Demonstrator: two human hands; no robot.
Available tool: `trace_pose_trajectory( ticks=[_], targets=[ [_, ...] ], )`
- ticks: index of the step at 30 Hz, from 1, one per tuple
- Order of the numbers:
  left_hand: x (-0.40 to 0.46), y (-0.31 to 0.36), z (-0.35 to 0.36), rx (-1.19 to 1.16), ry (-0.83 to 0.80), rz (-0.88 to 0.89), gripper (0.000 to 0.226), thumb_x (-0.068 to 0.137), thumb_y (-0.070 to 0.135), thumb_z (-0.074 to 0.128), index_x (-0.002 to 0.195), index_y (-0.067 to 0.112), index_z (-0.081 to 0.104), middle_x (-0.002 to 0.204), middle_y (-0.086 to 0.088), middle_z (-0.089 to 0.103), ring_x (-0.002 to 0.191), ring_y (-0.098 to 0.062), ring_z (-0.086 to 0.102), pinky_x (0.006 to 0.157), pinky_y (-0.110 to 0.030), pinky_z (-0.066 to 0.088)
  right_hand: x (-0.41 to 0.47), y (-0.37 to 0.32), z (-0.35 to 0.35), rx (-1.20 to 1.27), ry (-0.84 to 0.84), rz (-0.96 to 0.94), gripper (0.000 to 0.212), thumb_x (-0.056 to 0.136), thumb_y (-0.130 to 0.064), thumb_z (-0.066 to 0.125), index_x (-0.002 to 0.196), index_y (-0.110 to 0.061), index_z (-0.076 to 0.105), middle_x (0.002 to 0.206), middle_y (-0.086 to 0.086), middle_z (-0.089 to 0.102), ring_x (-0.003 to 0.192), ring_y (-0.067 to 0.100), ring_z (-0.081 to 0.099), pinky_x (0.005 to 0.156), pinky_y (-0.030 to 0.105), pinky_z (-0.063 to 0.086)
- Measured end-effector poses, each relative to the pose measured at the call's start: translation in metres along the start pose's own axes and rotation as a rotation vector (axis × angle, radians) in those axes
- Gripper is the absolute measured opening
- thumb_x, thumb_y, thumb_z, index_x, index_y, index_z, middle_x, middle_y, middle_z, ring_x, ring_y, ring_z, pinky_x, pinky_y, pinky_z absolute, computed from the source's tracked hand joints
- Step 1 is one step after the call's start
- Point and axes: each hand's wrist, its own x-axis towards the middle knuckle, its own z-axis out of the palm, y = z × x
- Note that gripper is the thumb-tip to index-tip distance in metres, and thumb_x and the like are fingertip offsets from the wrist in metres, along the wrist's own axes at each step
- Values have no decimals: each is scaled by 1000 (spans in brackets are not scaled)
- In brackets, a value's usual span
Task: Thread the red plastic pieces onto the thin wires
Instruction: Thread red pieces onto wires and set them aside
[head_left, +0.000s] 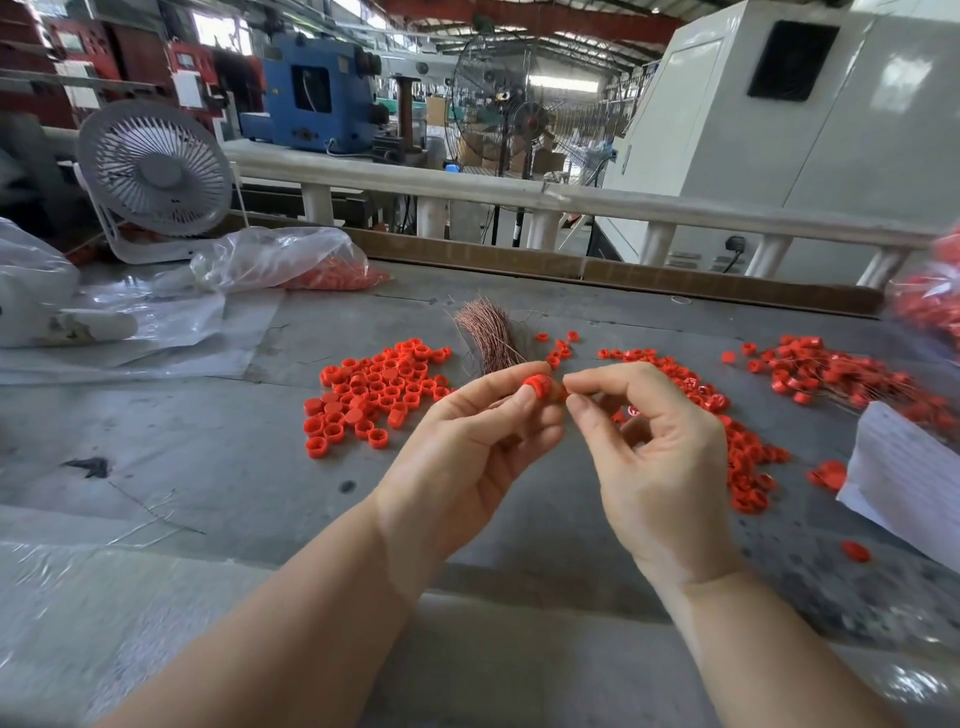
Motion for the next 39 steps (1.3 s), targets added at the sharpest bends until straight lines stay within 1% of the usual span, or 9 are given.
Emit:
trace_pose_trajectory(
  ticks=[5, 10, 16, 19, 22, 24, 27, 31, 39],
  targets=[
    [1, 0, 1, -26, -14, -33, 19, 69, 6, 57, 84, 5, 69, 69, -5, 67, 56, -9, 61, 58, -22, 56, -1, 1, 0, -26, -11, -30, 13, 81, -4, 64, 84, -16, 68, 80, -10, 62, 71, 6, 57, 62, 12, 39],
    [1, 0, 1, -19, -20, -25, 19, 69, 4, 55, 68, 9, 73, 68, -4, 66, 52, -7, 57, 59, -21, 56, -1, 2, 0, -45, -22, -46, 9, 82, -5, 64, 84, -12, 68, 79, -7, 63, 73, 5, 57, 66, 10, 37],
    [3, -1, 0, -7, -22, -17, 22, 70, 5, 54, 66, 10, 74, 63, -3, 63, 53, -6, 56, 62, -21, 57, -1, 2, 1, -62, -37, -63, 8, 81, -6, 64, 83, -12, 68, 78, -8, 62, 71, 2, 54, 66, 8, 35],
    [3, -3, -2, 6, -31, -33, 18, 70, 6, 56, 78, 7, 72, 65, -5, 61, 57, -9, 56, 67, -24, 57, -1, 1, 1, -70, -64, -75, 9, 79, -8, 66, 85, -14, 68, 78, -9, 60, 69, 4, 52, 65, 8, 34],
    [4, -4, -4, 28, -48, -68, 23, 71, 8, 57, 92, 3, 67, 69, -7, 61, 66, -12, 56, 71, -26, 56, -1, 1, 1, -66, -82, -97, 19, 79, -6, 66, 89, -22, 67, 82, -14, 57, 70, 5, 52, 65, 9, 36],
    [4, -4, -4, 24, -33, -74, 23, 70, 8, 58, 90, 6, 69, 68, -5, 62, 64, -11, 57, 68, -25, 57, -1, 2, 1, -75, -81, -95, 19, 79, -5, 66, 88, -22, 67, 82, -15, 56, 72, 2, 52, 66, 9, 36],
    [4, -3, -3, 2, -7, -66, 21, 68, 7, 58, 81, 10, 74, 66, -4, 65, 57, -8, 60, 64, -23, 57, -1, 5, 2, -111, -69, -65, 10, 81, -6, 64, 86, -12, 69, 82, -10, 58, 74, 1, 52, 67, 10, 36],
    [4, -3, -3, -19, 9, -70, 19, 68, 6, 58, 77, 9, 75, 68, -4, 68, 57, -8, 62, 62, -23, 57, -1, 6, 1, -119, -37, -39, 9, 82, -4, 63, 85, -10, 69, 80, -7, 59, 74, 2, 53, 67, 9, 36],
    [2, -3, -3, 17, -19, -135, 24, 71, 10, 58, 92, 4, 66, 73, -6, 70, 59, -10, 65, 62, -24, 57, 0, 4, -1, -156, -2, -34, 10, 84, -3, 63, 87, -10, 69, 83, -5, 61, 79, 10, 58, 70, 17, 42]
  ],
)
